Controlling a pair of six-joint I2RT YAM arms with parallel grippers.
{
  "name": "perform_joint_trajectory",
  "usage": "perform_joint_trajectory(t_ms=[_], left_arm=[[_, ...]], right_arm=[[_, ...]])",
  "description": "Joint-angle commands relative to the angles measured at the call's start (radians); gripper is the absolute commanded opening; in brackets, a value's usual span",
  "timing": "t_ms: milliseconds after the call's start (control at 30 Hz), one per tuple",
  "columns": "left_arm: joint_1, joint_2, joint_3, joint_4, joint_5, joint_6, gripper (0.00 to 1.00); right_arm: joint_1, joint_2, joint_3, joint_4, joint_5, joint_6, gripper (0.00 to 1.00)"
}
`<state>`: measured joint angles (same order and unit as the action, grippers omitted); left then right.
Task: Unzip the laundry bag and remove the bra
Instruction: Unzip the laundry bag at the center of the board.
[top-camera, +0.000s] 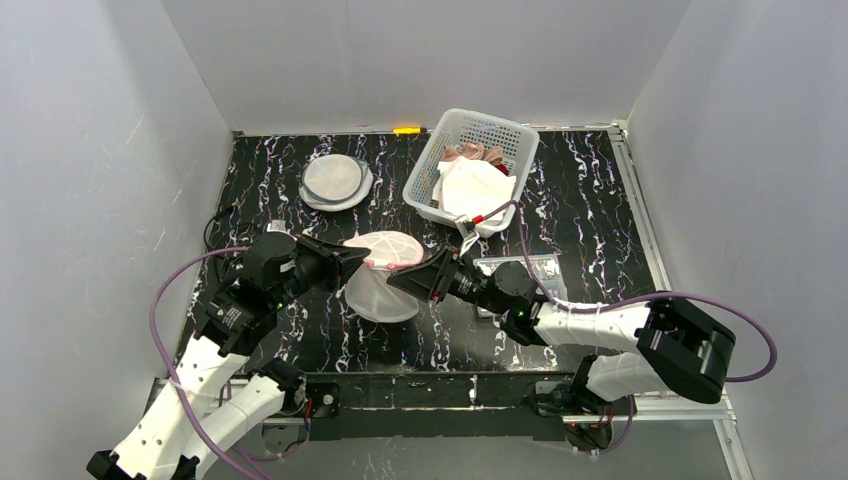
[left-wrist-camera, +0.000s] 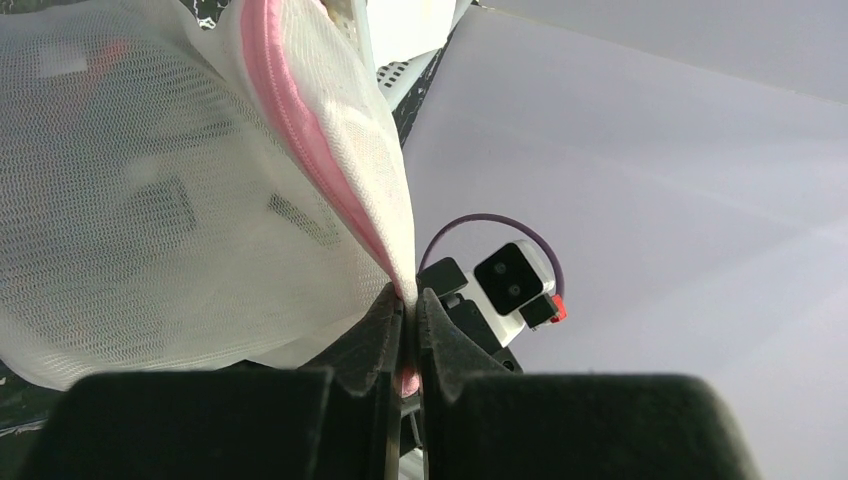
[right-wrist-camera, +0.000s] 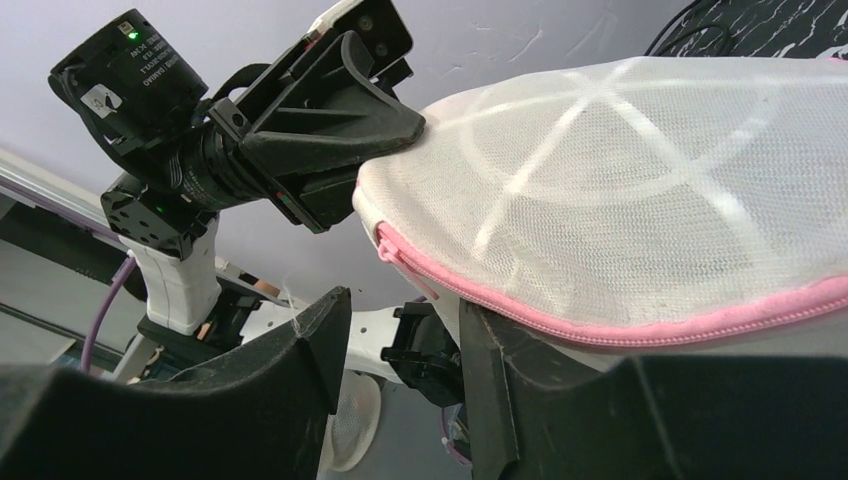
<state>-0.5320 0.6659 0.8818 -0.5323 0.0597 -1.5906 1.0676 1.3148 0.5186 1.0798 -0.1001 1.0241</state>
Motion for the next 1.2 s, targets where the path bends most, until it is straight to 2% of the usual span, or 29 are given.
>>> perform_joint_trajectory(t_ms=[0, 167, 533, 1167], left_arm=[[0.003, -0.011, 0.034, 0.006, 0.005, -0.008, 0.00], [0.001, -0.011, 0.031, 0.006, 0.006, -0.008, 0.00], [0.002, -0.012, 0.024, 0.005, 0.003, -0.008, 0.00], [0.001, -0.021, 0.007, 0.006, -0.001, -0.008, 0.00]], right_arm=[[0.003, 0.004, 0.060, 0.051, 0.010, -0.014, 0.53], [0.003, 0.006, 0.066, 0.057, 0.010, -0.015, 0.53], [0.004, -0.002, 0.055, 0.068, 0.022, -0.015, 0.44], [0.005, -0.006, 0.065, 0.067, 0.028, -0.020, 0.35]])
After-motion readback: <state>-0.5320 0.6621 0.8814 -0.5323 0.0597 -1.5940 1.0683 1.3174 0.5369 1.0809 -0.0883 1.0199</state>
